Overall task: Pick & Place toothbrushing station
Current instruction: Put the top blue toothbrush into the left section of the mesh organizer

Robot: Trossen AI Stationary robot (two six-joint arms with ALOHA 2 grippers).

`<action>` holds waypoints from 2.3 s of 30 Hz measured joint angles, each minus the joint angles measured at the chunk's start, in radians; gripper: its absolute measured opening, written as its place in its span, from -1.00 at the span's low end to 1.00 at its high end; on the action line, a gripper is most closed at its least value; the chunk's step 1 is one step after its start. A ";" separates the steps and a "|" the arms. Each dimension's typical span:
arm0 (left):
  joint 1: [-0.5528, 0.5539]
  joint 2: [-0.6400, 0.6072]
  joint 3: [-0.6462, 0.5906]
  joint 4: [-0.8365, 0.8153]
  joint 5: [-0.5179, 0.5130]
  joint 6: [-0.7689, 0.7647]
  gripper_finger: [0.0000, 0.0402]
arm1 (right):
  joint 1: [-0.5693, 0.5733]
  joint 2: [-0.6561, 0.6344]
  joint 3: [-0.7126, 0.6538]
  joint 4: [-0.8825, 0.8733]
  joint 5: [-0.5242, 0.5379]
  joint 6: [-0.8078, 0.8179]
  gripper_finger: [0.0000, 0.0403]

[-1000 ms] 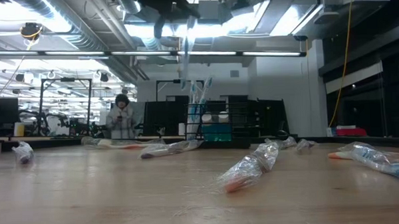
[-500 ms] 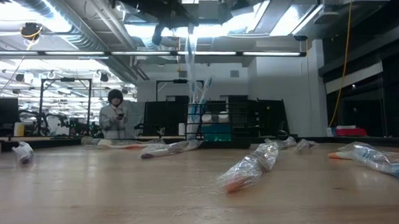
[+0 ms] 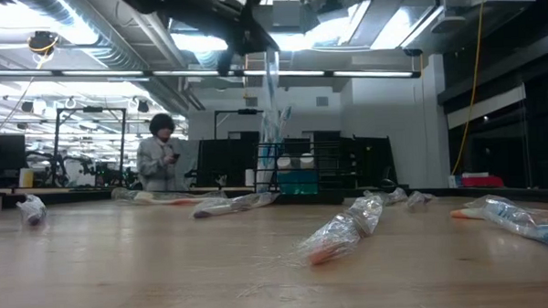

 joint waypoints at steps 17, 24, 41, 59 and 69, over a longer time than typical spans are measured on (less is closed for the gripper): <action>0.016 0.046 0.000 0.097 0.054 -0.032 -0.99 | 0.029 0.000 0.000 0.006 0.052 0.029 0.08; 0.028 0.046 0.000 0.097 0.050 -0.023 -0.99 | 0.031 0.000 0.000 0.006 0.052 0.036 0.08; 0.042 0.028 0.000 0.061 0.067 -0.015 -0.99 | 0.037 0.000 0.000 0.006 0.051 0.055 0.08; 0.092 -0.008 0.001 -0.009 0.085 0.045 -0.99 | 0.037 0.001 0.000 0.007 0.057 0.055 0.08; 0.092 0.023 0.001 -0.028 0.083 0.056 -0.99 | 0.037 0.001 0.000 0.014 0.078 0.055 0.08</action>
